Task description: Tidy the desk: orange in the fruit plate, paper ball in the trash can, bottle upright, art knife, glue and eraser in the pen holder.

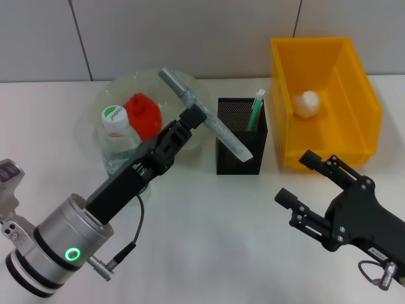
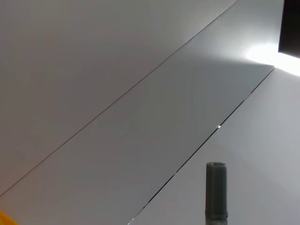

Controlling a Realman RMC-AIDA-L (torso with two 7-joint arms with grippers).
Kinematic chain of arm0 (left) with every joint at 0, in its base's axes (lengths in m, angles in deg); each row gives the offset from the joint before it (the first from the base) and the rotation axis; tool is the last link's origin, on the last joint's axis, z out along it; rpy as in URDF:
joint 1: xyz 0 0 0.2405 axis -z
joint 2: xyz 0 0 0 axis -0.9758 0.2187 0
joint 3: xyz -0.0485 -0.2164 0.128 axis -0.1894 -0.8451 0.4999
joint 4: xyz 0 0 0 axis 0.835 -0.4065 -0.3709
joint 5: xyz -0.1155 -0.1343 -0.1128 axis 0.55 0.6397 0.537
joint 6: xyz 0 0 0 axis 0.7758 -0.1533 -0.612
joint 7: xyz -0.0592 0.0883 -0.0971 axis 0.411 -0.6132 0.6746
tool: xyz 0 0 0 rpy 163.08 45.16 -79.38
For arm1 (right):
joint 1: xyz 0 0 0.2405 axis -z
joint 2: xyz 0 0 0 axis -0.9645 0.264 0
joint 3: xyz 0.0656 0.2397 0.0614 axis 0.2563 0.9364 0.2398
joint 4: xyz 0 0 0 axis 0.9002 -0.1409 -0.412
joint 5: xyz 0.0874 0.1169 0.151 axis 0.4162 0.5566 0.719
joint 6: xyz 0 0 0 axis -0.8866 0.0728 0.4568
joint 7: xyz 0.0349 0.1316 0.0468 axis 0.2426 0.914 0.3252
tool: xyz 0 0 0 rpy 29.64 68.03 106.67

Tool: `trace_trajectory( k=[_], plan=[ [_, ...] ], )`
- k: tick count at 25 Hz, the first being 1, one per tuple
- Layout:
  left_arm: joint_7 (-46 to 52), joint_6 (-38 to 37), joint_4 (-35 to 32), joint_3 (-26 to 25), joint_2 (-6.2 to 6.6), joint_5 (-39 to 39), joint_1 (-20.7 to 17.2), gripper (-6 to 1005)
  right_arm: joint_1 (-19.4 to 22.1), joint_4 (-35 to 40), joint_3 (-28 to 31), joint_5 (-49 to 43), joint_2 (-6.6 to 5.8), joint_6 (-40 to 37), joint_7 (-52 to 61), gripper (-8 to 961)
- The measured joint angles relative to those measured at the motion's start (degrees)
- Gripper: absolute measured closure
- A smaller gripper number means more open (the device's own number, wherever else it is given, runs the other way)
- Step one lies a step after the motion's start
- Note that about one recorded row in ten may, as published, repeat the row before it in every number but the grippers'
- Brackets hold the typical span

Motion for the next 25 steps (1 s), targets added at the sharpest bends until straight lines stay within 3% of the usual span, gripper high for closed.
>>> trace_trajectory(
  k=[25],
  plan=[
    [4.7, 4.0, -0.8, 0.5, 0.0, 0.6, 0.1, 887, -2.9, -6.4, 1.1, 0.6, 0.24, 4.0, -8.5, 208]
  ],
)
